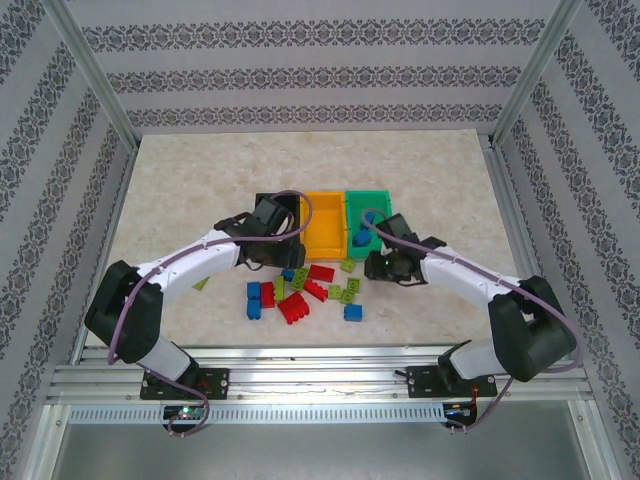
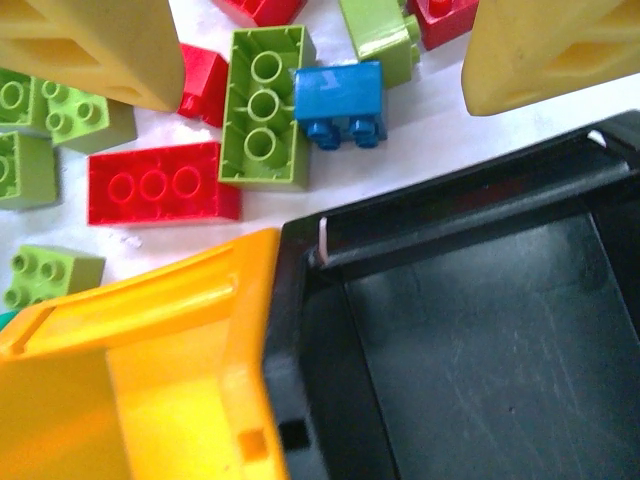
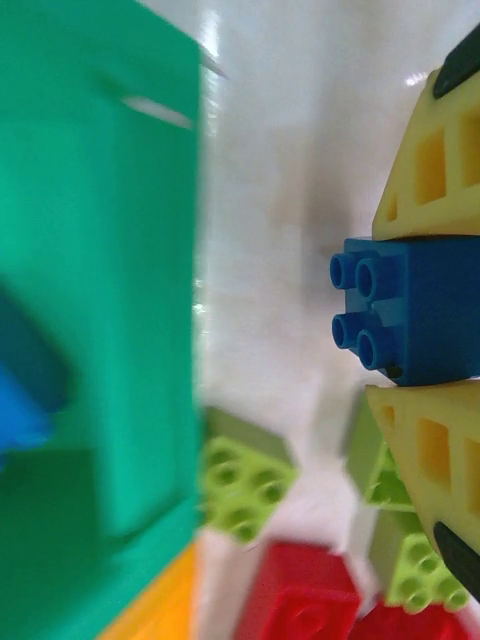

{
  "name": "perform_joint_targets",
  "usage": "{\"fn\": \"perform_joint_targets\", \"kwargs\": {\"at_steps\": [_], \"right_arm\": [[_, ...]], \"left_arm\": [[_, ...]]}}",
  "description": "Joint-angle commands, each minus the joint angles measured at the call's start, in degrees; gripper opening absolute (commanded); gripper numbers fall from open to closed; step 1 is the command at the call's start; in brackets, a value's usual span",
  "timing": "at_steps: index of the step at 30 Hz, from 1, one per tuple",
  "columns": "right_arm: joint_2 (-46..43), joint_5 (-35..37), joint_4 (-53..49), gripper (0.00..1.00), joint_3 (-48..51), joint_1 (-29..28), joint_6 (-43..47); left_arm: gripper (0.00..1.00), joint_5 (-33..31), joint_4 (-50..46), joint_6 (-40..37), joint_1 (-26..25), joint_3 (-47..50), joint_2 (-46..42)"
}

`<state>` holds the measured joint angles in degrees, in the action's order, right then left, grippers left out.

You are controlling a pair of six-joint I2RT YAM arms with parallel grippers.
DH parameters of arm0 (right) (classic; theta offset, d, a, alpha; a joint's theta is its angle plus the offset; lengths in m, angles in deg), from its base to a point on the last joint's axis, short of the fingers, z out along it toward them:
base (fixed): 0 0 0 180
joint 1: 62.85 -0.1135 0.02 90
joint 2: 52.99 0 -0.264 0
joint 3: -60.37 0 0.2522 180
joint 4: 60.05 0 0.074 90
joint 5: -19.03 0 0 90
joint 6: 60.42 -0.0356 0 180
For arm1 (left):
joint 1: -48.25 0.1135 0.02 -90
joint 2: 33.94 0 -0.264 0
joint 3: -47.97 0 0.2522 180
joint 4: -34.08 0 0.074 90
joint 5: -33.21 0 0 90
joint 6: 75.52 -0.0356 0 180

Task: Sort the legos into containers by color
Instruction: Pick up the lego from the bottom-center of the table, then place the lego in the container.

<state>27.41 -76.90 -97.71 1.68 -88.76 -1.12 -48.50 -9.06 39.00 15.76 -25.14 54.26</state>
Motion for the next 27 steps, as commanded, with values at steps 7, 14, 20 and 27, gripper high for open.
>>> {"fn": "perform_joint_targets", "kwargs": {"at_steps": [7,14,20,27], "right_arm": [[7.8,1.5,0.6,0.41,-15.8,6.4,6.6],[9.6,-0.4,1.3,0.51,-17.1,6.8,7.0],[4.6,-0.5,1.8,0.51,-11.6,6.8,6.1],[-0.1,-0.1,1.8,0.51,-7.0,6.8,5.3]], "left_arm": [[0.74,-1.6,-6.9,2.1,0.8,5.5,-5.4],[0.74,-3.8,-11.0,4.2,0.8,8.3,-7.7],[0.73,-4.2,-12.2,5.1,1.5,9.3,-5.2],[0.71,-3.3,-11.8,5.4,3.4,8.7,-1.1]]}}
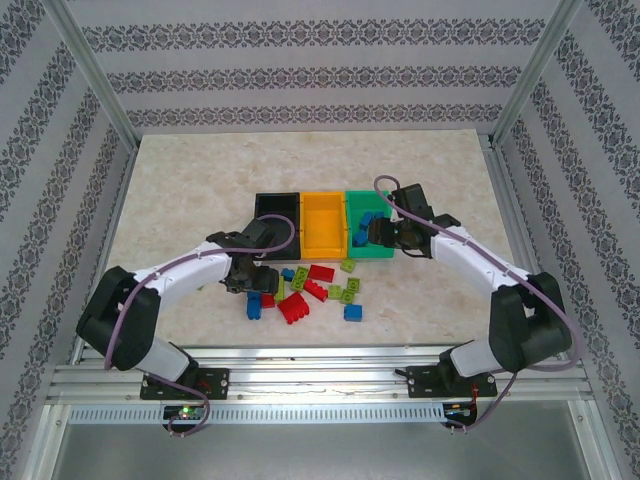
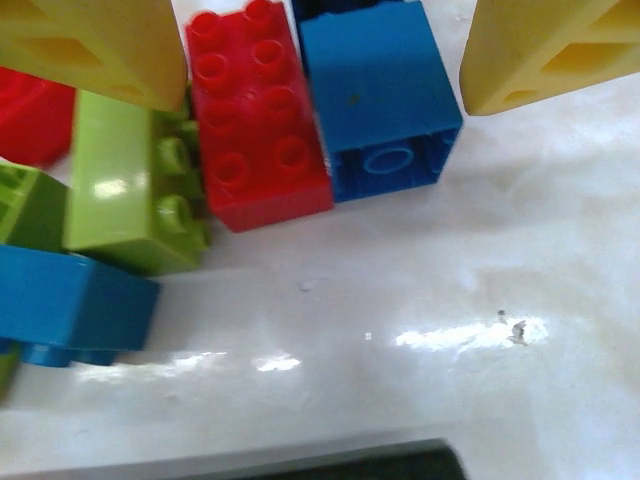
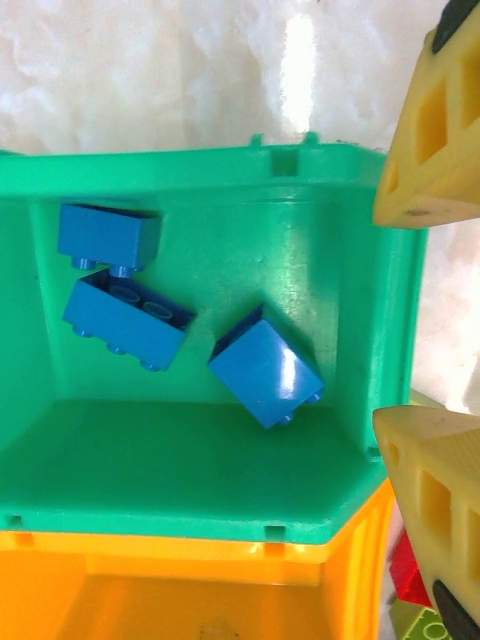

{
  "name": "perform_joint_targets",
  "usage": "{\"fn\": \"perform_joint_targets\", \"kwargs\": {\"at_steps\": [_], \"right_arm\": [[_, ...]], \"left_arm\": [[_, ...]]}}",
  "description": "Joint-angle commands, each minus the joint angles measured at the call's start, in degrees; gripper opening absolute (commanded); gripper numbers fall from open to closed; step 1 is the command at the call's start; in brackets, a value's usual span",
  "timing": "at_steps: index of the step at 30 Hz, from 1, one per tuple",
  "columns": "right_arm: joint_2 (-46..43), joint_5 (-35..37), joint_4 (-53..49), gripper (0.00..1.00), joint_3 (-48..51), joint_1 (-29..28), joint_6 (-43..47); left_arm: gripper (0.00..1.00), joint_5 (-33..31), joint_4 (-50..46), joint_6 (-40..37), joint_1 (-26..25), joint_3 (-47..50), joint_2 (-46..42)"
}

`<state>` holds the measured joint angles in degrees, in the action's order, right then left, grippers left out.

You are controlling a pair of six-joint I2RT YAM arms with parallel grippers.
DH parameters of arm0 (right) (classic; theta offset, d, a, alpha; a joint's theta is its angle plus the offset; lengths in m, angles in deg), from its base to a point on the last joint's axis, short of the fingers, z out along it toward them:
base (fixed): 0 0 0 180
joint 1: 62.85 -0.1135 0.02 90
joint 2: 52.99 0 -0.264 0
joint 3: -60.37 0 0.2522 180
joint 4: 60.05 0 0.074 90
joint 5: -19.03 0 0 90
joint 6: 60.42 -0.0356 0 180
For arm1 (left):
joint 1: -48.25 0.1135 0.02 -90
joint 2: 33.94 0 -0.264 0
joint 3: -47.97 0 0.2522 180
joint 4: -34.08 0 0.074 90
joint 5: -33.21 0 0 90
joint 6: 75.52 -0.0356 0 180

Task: Sort the legos into containers by color
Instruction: Place the lego in the container, then pick up the lego from the middle-left of the table.

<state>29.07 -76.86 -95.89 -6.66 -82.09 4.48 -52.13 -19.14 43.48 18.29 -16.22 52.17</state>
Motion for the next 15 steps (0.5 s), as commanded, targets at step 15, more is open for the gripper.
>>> {"fn": "perform_joint_targets", "kwargs": {"at_steps": [15], "right_arm": [[-1.2,-0.1,0.4,0.51,2.1,-0.9,-0.6]], "left_arm": [[0.62,1.9,0.5,3.7,5.2,5.2,-6.9]]}}
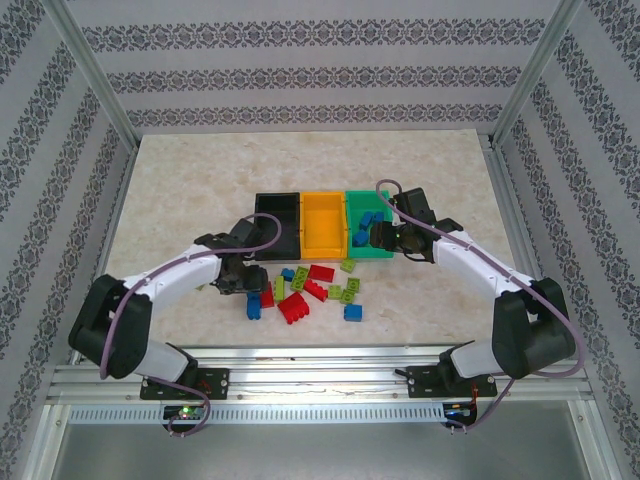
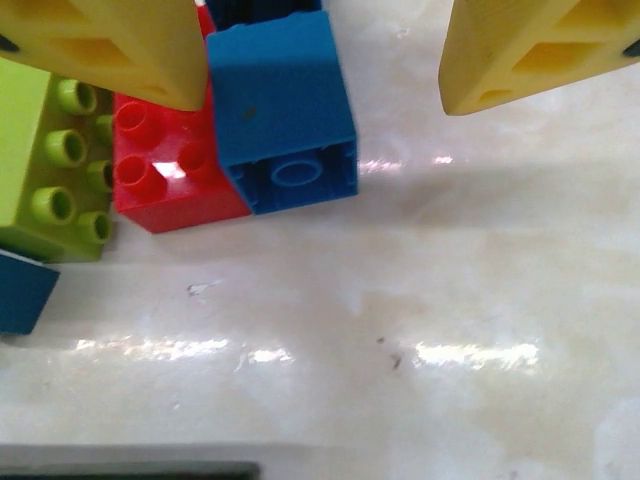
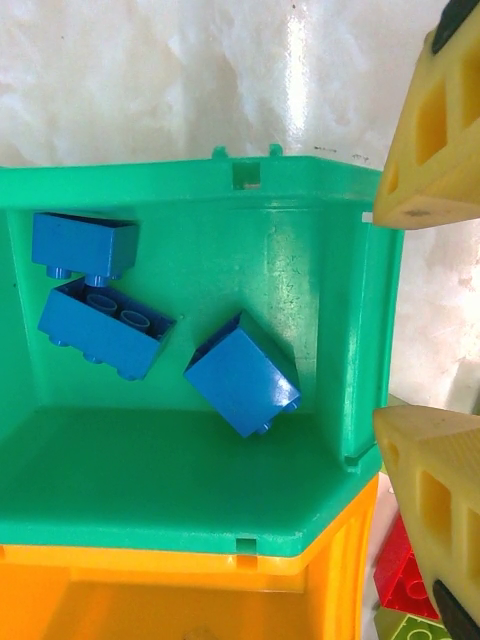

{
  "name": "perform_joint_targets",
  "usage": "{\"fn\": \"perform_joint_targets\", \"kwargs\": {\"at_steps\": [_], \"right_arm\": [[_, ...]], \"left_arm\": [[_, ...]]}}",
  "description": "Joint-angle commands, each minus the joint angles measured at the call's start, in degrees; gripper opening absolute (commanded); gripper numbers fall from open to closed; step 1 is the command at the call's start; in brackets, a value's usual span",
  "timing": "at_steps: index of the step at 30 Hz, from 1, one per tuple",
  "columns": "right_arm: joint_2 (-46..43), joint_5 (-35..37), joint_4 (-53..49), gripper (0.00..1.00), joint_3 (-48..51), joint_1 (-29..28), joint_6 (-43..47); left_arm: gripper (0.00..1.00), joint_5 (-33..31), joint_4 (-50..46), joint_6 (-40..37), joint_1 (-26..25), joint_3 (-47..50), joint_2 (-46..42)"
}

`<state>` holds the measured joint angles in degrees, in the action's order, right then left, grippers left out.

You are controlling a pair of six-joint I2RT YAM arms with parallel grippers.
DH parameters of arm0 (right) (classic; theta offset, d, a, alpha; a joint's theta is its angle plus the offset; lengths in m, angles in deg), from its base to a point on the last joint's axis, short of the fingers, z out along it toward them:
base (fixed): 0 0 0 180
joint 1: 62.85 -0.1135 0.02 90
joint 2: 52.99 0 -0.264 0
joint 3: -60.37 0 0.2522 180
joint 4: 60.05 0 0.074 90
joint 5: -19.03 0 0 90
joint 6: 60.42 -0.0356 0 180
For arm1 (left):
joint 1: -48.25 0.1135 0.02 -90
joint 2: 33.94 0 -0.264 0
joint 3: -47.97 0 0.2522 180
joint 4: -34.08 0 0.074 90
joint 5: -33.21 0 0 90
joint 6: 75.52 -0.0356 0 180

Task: Sort the legos into containers by color
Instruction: Pick up the lego from the middle-left of the table, then place the lego in the container.

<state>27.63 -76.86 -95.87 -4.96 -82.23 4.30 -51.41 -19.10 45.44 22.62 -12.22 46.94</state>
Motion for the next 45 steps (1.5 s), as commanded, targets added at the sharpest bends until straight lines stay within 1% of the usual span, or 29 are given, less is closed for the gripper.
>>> {"fn": "perform_joint_targets", "kwargs": {"at_steps": [1,4,9,13,17,19,21,24,27,28,33,37,40,45], "right_arm": [[0.5,-0.1,0.4,0.51,0.4,-1.0,-0.3],[0.7,0.3,0.4,0.51,0.4,-1.6,-0.4],[0.0,0.8,0.3,0.50,1.0,-1.8,-0.6],[-1.0,1.1,0.0,0.50,1.6,-1.8,-0.8],[-1.7,1.4,-0.3,0.50,2.4,-1.8,-1.1],[-2.0,1.5,-0.3,0.50,2.7,-1.8,-1.2],[-2.1,1.6,-0.3,0.50,2.9,-1.7,-1.2],[-2.2,1.7,-0.2,0.50,3.1,-1.8,-1.3],[-2.4,1.7,-0.3,0.50,2.9,-1.6,-1.2],[-2.5,1.6,-0.4,0.50,2.9,-1.6,-1.1],[-3.8,1.4,-0.4,0.50,3.9,-0.7,-1.1],[-5.8,1.3,-0.4,0.50,5.8,0.6,-1.6],[-7.8,1.2,-0.5,0.50,7.8,1.6,-2.0],[-11.4,0.1,-1.5,0.50,11.0,2.8,-2.6]], "left_arm": [[0.62,1.4,0.8,1.9,0.9,1.7,-2.1],[0.60,1.9,2.1,2.1,1.0,2.5,-1.9],[0.58,2.6,2.1,0.9,1.1,1.6,2.4],[0.57,2.6,2.9,0.5,1.2,1.0,3.6],[0.52,2.2,3.0,0.2,1.3,0.7,3.6],[0.47,1.9,2.9,0.0,1.3,0.8,3.3],[0.37,1.9,3.0,-0.1,1.3,0.9,2.9],[0.27,1.5,2.6,-0.5,1.3,0.6,2.4],[0.21,2.0,1.9,-1.4,1.4,-0.5,1.4],[0.20,2.4,1.7,-1.7,1.3,-1.3,0.9],[0.19,6.0,1.2,-3.0,1.0,-7.1,-1.3],[0.17,8.5,3.3,-2.7,-0.3,-14.1,0.5],[0.17,10.2,5.4,-2.9,-2.3,-20.9,5.4],[0.17,11.7,5.4,-4.5,-7.4,-35.9,18.1]]}}
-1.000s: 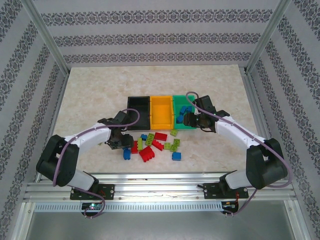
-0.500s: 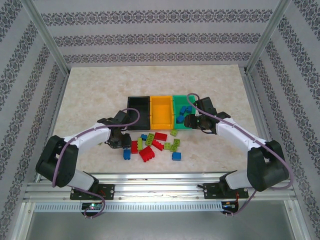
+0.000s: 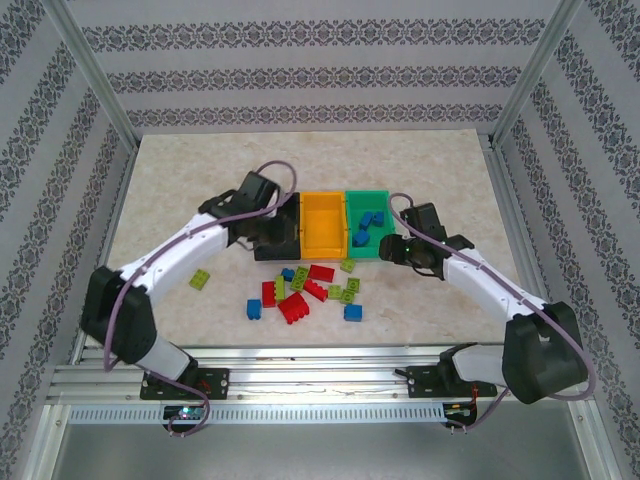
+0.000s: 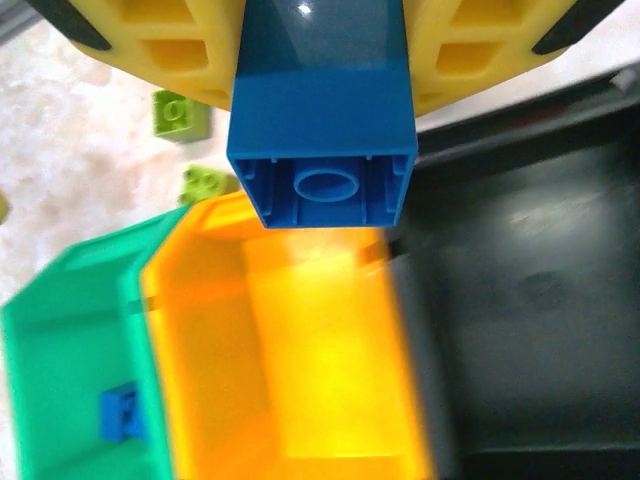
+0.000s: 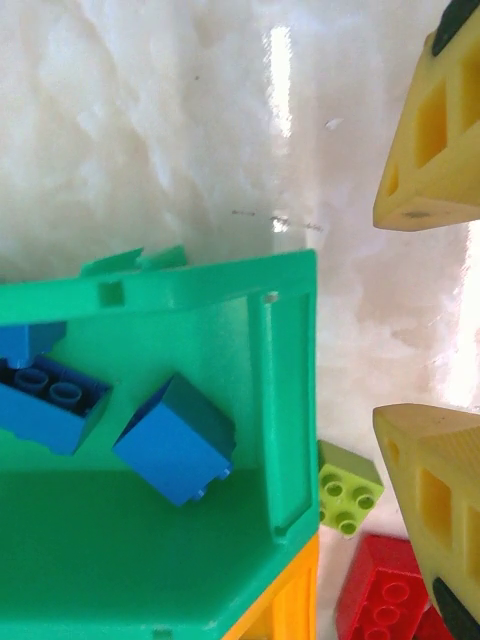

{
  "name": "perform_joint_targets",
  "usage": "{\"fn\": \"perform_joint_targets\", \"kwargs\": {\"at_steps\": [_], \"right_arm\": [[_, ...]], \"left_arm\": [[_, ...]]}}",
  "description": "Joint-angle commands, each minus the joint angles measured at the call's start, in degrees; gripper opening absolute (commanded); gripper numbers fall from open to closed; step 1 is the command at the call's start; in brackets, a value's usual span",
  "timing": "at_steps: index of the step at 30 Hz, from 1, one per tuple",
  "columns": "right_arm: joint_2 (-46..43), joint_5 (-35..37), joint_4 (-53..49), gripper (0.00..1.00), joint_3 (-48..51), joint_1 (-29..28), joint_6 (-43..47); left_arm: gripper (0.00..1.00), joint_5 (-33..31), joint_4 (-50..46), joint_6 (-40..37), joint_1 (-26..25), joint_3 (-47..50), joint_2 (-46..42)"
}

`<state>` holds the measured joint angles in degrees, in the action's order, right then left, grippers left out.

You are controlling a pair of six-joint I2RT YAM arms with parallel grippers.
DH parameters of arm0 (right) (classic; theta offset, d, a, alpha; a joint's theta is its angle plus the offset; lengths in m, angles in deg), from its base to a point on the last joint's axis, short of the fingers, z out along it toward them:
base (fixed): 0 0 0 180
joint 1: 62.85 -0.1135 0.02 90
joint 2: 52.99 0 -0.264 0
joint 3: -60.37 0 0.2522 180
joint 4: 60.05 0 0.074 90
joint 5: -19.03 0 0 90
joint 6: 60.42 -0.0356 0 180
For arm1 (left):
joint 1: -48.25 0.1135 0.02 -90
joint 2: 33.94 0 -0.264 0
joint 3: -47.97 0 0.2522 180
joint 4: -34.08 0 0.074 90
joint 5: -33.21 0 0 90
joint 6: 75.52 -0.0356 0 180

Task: Sort the legos into containers by color
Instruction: Place the lego in the container.

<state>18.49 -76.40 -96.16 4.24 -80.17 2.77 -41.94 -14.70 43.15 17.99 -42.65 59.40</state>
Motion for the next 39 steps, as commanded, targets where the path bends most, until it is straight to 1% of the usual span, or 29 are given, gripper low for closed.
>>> {"fn": "perform_joint_targets", "kwargs": {"at_steps": [1,3,9,12,14,15,18,23,26,30,32,33,34,35,37,39], "right_arm": [[-2.8,-1.0,-1.2,0.50,2.3,0.8,-1.2],[-4.1,-2.9,-1.4,0.50,3.3,0.7,-1.7],[-10.2,-4.7,-1.8,0.50,8.9,0.3,-5.3],[-11.3,-6.6,-0.4,0.50,11.4,-0.6,-7.2],[-10.6,-6.9,-0.2,0.50,11.5,-2.0,-7.6],[-10.0,-6.7,-0.4,0.50,11.3,-3.1,-7.6],[-8.3,-6.5,-0.4,0.50,10.5,-6.8,-8.4],[-4.3,-6.9,0.5,0.51,9.3,-14.4,-10.4],[-2.7,-6.7,-0.4,0.51,9.1,-19.4,-11.9],[-3.9,-5.2,-1.5,0.52,9.4,-24.9,-15.0],[-4.5,-3.1,-3.1,0.54,8.6,-27.0,-16.0],[-4.4,-2.6,-3.8,0.58,8.0,-28.0,-16.2],[-4.0,-2.4,-4.1,0.62,7.6,-28.6,-16.5],[-3.4,-2.3,-4.0,0.63,7.3,-28.9,-16.6],[-1.5,-1.9,-3.2,0.64,6.9,-29.7,-17.1],[0.5,-1.3,-2.7,0.64,6.2,-30.3,-17.3]], "left_arm": [[0.17,2.3,0.5,-2.8,-3.6,-8.6,8.2],[0.18,2.7,-1.4,-3.8,-5.3,-15.7,14.1],[0.19,5.3,-7.0,-6.0,-6.8,-36.1,29.1],[0.20,6.3,-11.1,-6.7,-7.3,-46.2,35.8],[0.25,6.3,-13.8,-7.0,-7.3,-51.3,39.1],[0.31,6.1,-14.9,-7.1,-7.3,-53.3,40.3],[0.44,5.8,-15.9,-7.5,-7.4,-55.1,41.2],[0.58,3.0,-15.5,-9.1,-7.4,-51.8,38.0],[0.60,1.1,-13.2,-9.6,-7.3,-45.9,33.7],[0.60,-0.2,-6.4,-8.3,-6.9,-32.5,25.4],[0.60,1.0,-1.1,-6.5,-6.8,-24.7,20.4],[0.60,1.4,1.6,-5.6,-6.7,-20.3,17.5],[0.60,1.4,4.7,-4.6,-6.7,-16.4,14.8],[0.60,1.2,6.7,-3.9,-6.7,-13.0,12.5],[0.60,-0.3,10.1,-2.9,-6.8,-6.8,7.9],[0.60,-2.1,11.6,-2.9,-6.6,-2.6,4.5]]}}
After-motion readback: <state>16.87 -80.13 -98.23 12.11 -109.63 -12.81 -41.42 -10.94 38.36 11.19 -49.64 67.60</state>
